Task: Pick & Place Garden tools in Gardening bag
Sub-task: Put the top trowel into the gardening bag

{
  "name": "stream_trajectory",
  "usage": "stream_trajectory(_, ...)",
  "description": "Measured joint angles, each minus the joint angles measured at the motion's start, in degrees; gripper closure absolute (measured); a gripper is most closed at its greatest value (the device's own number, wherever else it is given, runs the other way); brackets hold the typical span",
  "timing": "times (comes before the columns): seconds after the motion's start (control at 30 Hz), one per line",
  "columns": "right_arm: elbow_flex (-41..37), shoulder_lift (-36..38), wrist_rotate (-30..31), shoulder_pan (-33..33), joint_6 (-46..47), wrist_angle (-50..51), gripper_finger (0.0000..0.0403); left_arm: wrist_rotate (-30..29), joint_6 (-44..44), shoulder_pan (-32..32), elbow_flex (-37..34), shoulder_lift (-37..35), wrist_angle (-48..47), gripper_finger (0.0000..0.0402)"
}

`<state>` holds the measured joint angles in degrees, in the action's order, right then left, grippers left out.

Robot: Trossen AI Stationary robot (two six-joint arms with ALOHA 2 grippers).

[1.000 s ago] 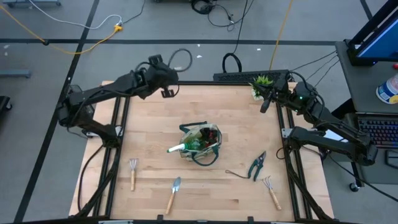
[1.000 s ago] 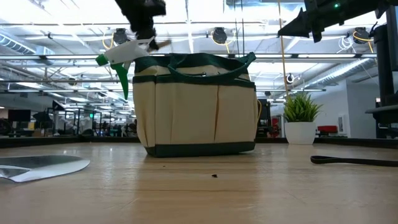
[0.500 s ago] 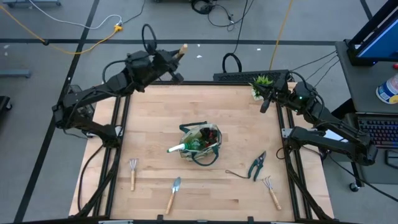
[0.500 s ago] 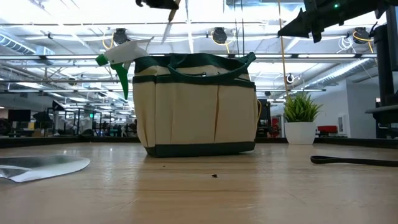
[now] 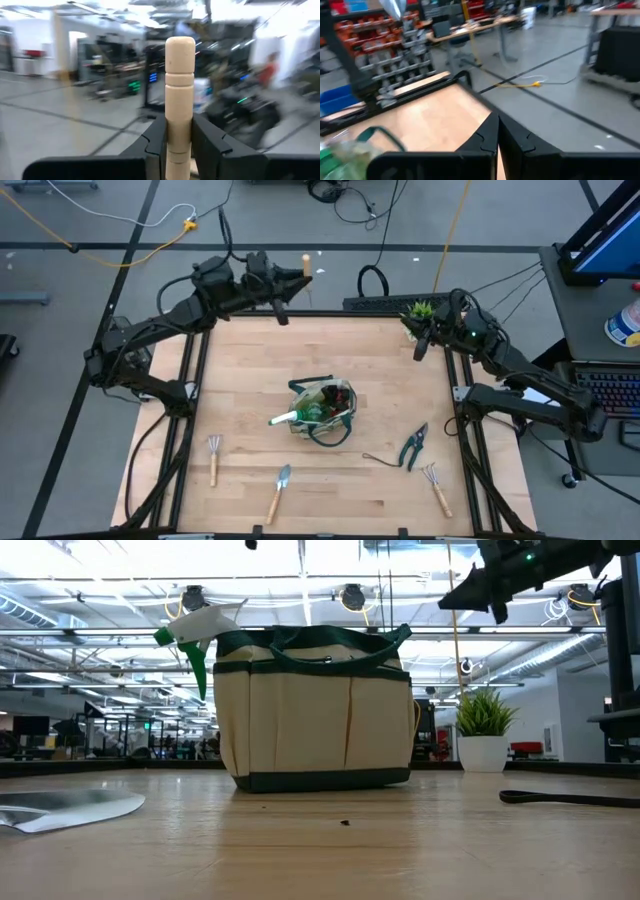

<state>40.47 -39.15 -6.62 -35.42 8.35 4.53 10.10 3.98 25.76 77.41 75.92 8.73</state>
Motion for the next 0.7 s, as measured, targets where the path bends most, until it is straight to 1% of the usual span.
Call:
stream_trajectory(0.13,0.0,-1.99,-6.48,0.0,0.12,-0.98,0.0403,7.48,7.15,0.04,0.0,0.0,2.8,0.0339)
stream_trajectory(0.2,0.0,-3.21,-10.0,0.02,0.08,-3.9,0.0403,11.0,10.36,0.04,-0.02,0.01,3.48,0.0339)
stream_trajectory(0.3,0.0,-5.18,-14.82,0.57,0.69,-11.67,0.0403,17.03,15.02,0.01,-0.02,0.02,4.54,0.0339)
stream_trajectory(0.37,0.0,-6.61,-17.03,1.29,1.97,-17.73,0.0403,21.18,17.66,-0.3,-0.02,0.02,4.92,0.0339)
stream_trajectory(0.47,0.0,-9.03,-19.74,2.77,4.39,-27.94,0.0403,25.51,19.71,-1.51,-0.02,0.02,4.73,0.0339)
stream_trajectory(0.57,0.0,-11.56,-20.58,4.73,6.07,-37.23,0.0402,27.85,20.15,-3.5,-0.02,0.18,4.32,0.0339)
stream_trajectory(0.7,0.0,-15.05,-20.28,8.0,6.2,-46.97,0.0385,27.89,18.87,-6.6,-0.09,0.85,1.94,0.0339)
